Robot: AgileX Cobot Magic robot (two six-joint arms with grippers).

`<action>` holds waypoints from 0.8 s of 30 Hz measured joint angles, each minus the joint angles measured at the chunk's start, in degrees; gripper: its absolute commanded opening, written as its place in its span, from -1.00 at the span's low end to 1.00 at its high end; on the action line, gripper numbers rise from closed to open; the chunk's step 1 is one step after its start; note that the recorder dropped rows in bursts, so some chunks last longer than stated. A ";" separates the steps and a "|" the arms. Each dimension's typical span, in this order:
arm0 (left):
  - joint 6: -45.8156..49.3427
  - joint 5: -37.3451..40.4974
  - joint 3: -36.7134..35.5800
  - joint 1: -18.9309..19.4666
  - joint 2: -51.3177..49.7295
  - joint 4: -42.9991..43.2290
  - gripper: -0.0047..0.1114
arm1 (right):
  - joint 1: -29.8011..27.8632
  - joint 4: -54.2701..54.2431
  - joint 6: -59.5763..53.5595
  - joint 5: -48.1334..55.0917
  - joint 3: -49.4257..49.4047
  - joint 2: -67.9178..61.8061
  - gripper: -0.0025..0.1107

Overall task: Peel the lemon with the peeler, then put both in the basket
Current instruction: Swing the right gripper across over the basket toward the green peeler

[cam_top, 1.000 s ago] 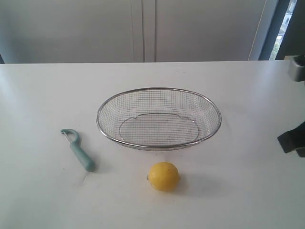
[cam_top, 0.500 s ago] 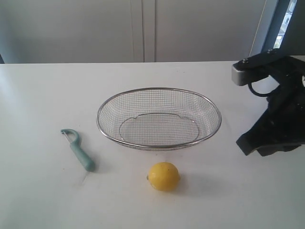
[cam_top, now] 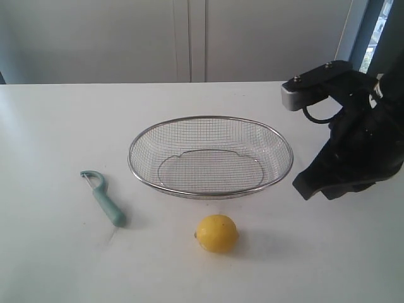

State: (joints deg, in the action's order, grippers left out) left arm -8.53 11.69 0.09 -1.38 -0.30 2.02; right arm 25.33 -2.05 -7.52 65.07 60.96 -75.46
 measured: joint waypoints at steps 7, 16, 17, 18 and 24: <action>0.00 0.00 0.00 0.00 0.00 0.00 -0.92 | 0.00 -0.50 0.00 1.26 0.00 0.00 -0.96; 0.00 0.00 0.00 0.00 0.00 0.00 -0.92 | 0.00 -5.20 0.00 1.27 0.00 0.00 -0.96; 0.00 0.00 0.00 0.00 0.00 0.00 -0.92 | 0.00 -5.33 0.00 1.19 0.00 0.00 -0.96; 0.00 0.00 0.00 0.00 0.00 0.00 -0.92 | 0.00 -5.45 0.00 1.19 0.26 0.00 -0.96; 0.00 0.00 0.00 0.00 0.00 0.00 -0.92 | 0.00 -5.56 1.11 1.82 4.78 -0.09 -0.96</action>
State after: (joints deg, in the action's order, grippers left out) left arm -8.53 11.69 0.09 -1.38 -0.30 2.02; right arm 25.33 -7.62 -6.41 66.89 65.74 -75.55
